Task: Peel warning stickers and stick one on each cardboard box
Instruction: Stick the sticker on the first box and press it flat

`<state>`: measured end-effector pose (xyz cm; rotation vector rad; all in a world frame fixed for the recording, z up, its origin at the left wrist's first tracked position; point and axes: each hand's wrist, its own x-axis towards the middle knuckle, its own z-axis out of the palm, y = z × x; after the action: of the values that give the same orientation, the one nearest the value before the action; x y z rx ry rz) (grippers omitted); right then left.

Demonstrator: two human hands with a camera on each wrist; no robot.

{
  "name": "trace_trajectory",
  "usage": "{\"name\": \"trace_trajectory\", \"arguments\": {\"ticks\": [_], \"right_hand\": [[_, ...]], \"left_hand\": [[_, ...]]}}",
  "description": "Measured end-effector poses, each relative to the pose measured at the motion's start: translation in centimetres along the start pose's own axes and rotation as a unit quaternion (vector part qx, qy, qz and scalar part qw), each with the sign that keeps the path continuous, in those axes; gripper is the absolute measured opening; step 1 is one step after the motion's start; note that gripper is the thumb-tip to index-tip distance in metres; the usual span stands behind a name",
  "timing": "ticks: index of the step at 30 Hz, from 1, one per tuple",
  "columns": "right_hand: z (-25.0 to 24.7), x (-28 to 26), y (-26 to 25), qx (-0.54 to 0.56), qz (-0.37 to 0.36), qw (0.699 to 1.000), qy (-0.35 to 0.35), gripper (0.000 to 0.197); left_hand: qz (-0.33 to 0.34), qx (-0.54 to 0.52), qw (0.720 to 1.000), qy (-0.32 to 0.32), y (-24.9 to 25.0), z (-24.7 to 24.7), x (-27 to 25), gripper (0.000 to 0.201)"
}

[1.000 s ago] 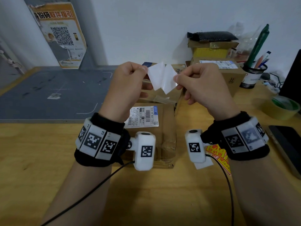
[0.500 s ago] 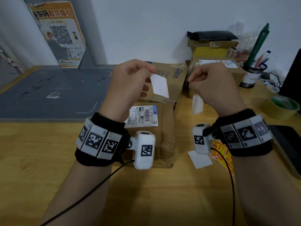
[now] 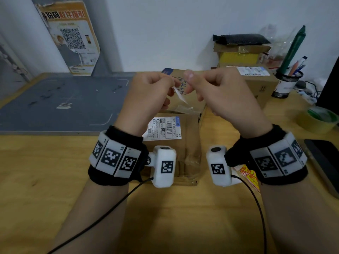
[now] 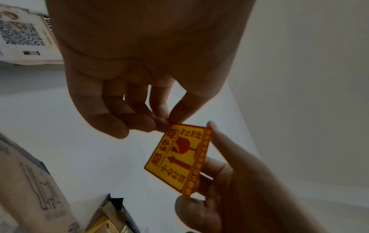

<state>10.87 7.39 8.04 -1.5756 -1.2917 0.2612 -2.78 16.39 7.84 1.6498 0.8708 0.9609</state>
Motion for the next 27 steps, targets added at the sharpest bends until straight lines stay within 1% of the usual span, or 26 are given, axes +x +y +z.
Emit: {"name": "trace_trajectory", "arguments": {"ticks": [2, 4, 7, 10, 12, 15, 17, 19, 21, 24, 27], "right_hand": [[0.2, -0.4, -0.6, -0.003, -0.004, 1.000, -0.011, 0.044], [0.2, -0.7, -1.0, -0.024, 0.002, 0.999, -0.037, 0.043], [0.0, -1.2, -1.7, -0.052, 0.021, 0.996, -0.073, 0.035], [0.0, -1.8, -2.4, -0.077, 0.025, 0.993, -0.086, 0.027], [0.2, -2.2, -2.6, -0.093, 0.045, 0.991, -0.085, 0.028], [0.5, -2.8, -2.4, -0.101, 0.063, 0.992, -0.049, 0.033], [0.8, -3.4, -2.2, -0.076, 0.076, 0.994, -0.025, 0.034], [1.0, -4.2, -2.1, -0.011, 0.107, 0.994, 0.002, 0.028], [1.1, -4.8, -2.2, 0.044, 0.132, 0.990, 0.021, 0.023], [1.4, -5.7, -2.5, 0.083, 0.143, 0.986, 0.027, 0.025], [1.6, -6.4, -2.9, 0.097, 0.141, 0.985, 0.024, 0.027]], "left_hand": [[0.009, 0.016, 1.000, 0.005, 0.1, -0.1, -0.4, 0.026], [0.010, 0.027, 1.000, 0.003, 0.2, -0.2, -0.9, 0.025], [0.003, 0.024, 1.000, -0.008, 0.2, -0.5, -1.6, 0.021], [0.015, 0.027, 0.999, -0.013, 0.1, -1.0, -2.4, 0.027], [0.015, 0.041, 0.999, -0.025, 0.2, -1.4, -3.0, 0.026], [0.000, 0.032, 0.999, -0.023, 0.3, -2.3, -3.8, 0.013], [-0.010, 0.036, 0.999, -0.007, 0.2, -3.1, -4.4, 0.016], [-0.028, 0.049, 0.998, -0.007, 0.1, -3.7, -5.3, 0.010], [-0.045, 0.063, 0.997, -0.021, -0.3, -4.1, -6.0, 0.017], [-0.054, 0.073, 0.995, -0.038, -0.5, -4.3, -6.9, 0.017], [-0.043, 0.071, 0.996, -0.032, -0.5, -4.3, -7.3, 0.013]]}}
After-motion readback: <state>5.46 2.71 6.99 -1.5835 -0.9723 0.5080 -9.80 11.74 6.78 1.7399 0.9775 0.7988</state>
